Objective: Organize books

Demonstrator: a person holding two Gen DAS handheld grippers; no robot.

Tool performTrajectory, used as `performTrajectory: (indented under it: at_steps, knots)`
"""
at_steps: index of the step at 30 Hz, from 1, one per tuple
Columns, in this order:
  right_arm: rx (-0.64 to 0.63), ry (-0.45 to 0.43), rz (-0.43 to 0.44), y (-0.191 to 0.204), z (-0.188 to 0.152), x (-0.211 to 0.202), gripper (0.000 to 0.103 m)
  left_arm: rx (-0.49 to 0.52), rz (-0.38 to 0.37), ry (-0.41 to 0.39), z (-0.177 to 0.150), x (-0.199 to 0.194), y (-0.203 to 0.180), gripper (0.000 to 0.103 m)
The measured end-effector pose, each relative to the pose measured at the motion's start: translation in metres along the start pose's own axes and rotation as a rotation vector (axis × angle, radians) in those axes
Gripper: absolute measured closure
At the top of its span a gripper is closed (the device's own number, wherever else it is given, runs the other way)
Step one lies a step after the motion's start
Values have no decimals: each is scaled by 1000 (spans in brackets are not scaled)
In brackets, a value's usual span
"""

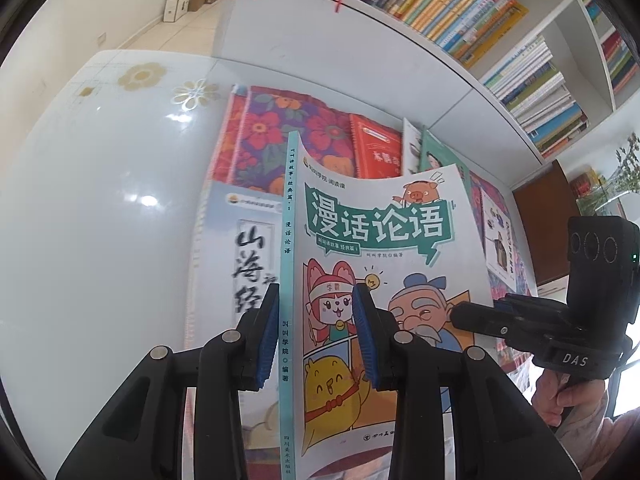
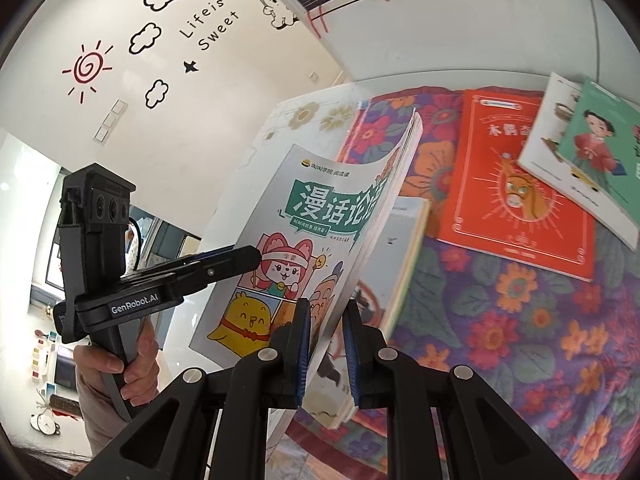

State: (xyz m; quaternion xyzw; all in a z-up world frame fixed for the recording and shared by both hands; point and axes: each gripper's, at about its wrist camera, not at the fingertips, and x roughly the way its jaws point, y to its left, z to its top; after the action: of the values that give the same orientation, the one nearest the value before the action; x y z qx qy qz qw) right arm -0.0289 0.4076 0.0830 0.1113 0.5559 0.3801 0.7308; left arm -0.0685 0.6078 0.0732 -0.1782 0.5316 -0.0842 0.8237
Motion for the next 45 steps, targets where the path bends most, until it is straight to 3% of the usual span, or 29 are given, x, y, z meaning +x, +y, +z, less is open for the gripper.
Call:
performTrajectory:
  at_steps: [11, 18, 24, 36, 39, 45]
  knots:
    - [15, 34, 48, 4, 3, 34, 87, -31, 4, 54, -12, 18, 36, 72]
    - [29, 60, 12, -6, -5, 48, 87, -88, -58, 70, -19, 29, 53, 72]
    - [73, 80, 26, -16, -13, 61, 88, -126, -69, 70, -25, 28, 65, 72]
    - [115, 89, 21, -27, -19, 75, 87, -150, -9, 63, -14, 28, 66, 71]
    - [107, 80, 24, -26, -20, 74, 87, -138, 55, 64, -12, 29, 65, 69]
    - [115, 70, 18, -26, -22, 74, 86, -119, 78, 72, -10, 32, 61, 67]
